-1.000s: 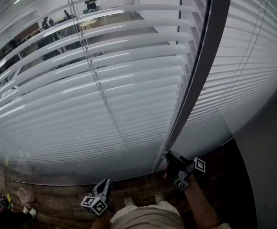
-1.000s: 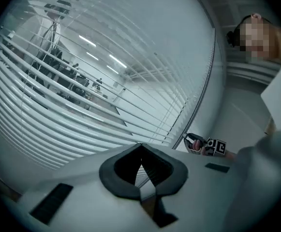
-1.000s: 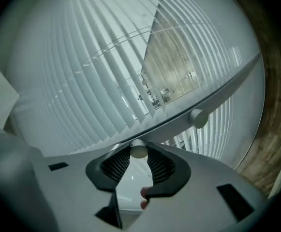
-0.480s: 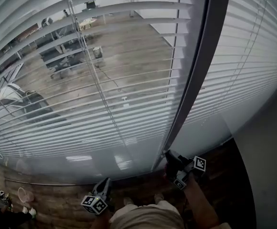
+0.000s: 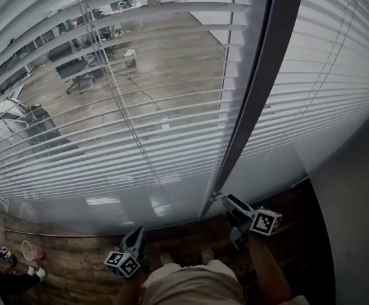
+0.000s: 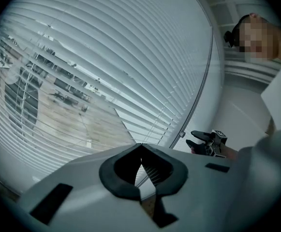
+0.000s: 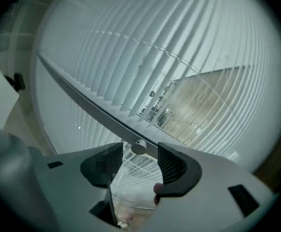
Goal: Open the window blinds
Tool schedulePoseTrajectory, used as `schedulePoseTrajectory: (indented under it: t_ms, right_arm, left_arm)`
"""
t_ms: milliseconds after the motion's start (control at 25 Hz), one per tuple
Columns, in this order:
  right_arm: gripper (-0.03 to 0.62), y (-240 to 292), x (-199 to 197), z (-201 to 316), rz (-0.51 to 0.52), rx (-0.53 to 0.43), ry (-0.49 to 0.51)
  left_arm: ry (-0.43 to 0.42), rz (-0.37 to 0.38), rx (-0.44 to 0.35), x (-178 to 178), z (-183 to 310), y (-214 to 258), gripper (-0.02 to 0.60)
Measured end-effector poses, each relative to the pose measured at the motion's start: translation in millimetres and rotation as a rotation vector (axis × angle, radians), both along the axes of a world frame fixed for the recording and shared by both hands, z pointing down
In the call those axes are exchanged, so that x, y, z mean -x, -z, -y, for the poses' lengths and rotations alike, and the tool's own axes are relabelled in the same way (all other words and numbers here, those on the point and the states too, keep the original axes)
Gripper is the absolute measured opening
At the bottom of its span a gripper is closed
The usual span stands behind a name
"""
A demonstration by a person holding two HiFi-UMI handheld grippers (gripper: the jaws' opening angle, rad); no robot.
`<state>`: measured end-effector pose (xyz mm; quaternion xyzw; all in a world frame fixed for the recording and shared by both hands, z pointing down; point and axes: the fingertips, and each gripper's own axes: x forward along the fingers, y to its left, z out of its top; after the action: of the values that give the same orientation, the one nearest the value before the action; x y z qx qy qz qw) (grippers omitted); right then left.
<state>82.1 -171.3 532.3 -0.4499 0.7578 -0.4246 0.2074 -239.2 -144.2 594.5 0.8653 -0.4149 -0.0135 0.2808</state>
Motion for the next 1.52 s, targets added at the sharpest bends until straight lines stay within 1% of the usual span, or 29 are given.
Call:
schedulePoseTrajectory:
  t_ms: [80, 160, 320, 400, 440, 520, 600, 720, 760, 840, 920, 1040, 1160, 1240, 1280, 1400, 1440, 1480, 1520]
  right_arm:
    - [0.21, -4, -10, -8, -0.175, -0.012, -0.014]
    - [0.21, 2, -14, -14, -0.339, -0.045, -0.026]
    - [0.209, 26, -14, -24, -0.64, -0.15, -0.028]
    - [0.209, 40, -12, -27, -0.733, -0.203, -0.013]
    - [0.209, 47, -8, -29, -0.749, -0.227, -0.003]
    - [0.209, 61, 7, -38, -0.737, -0.265, 0.026]
    - [0.209, 67, 23, -52, -0.708, -0.278, 0.077]
    - [0.209, 76, 36, -63, -0.62, -0.297, 0.18]
    - [0.209, 80, 38, -63, -0.598, -0.312, 0.211]
    - [0.209, 86, 44, -63, -0.561, -0.334, 0.262]
    - [0.209, 96, 54, -65, -0.522, -0.343, 0.308]
    - [0.209, 111, 69, -71, -0.462, -0.351, 0.367]
    - [0.209, 109, 90, -81, -0.373, -0.35, 0.431]
    - [0.21, 107, 108, -90, -0.323, -0.348, 0.476]
    - [0.21, 106, 115, -93, -0.306, -0.347, 0.496]
    - [0.209, 97, 130, -95, -0.258, -0.325, 0.551]
    - [0.209, 93, 133, -95, -0.234, -0.302, 0.574]
    - [0.209, 89, 135, -95, -0.204, -0.273, 0.598]
    - [0.206, 86, 136, -94, -0.174, -0.242, 0.619]
  left_arm:
    - [-0.004, 0.005, 0.001, -9, -3, 1, 0.015]
    - [-0.007, 0.005, 0.007, -19, -9, 4, 0.015]
    - [-0.013, -0.004, 0.002, -41, -20, 15, 0.017]
    - [-0.023, -0.03, -0.009, -55, -23, 28, 0.016]
    - [-0.037, -0.055, -0.015, -62, -24, 36, 0.016]
    - [-0.084, -0.124, -0.013, -78, -32, 54, 0.017]
    - [-0.152, -0.188, -0.005, -101, -44, 70, 0.023]
    - [-0.252, -0.276, -0.025, -150, -53, 88, 0.172]
    - [-0.28, -0.305, -0.036, -166, -54, 94, 0.2]
    - [-0.337, -0.372, -0.058, -194, -59, 110, 0.233]
    - [-0.389, -0.453, -0.08, -215, -67, 133, 0.272]
    - [-0.429, -0.596, -0.111, -230, -78, 172, 0.307]
    - [-0.426, -0.744, -0.109, -229, -84, 193, 0.311]
    - [-0.427, -0.818, -0.092, -228, -89, 198, 0.311]
    - [-0.436, -0.835, -0.08, -231, -92, 199, 0.311]
    - [-0.48, -0.836, -0.055, -246, -99, 197, 0.31]
    - [-0.491, -0.84, -0.054, -247, -101, 197, 0.279]
    - [-0.495, -0.85, -0.05, -247, -101, 197, 0.195]
    - [-0.494, -0.862, -0.042, -247, -99, 197, 0.181]
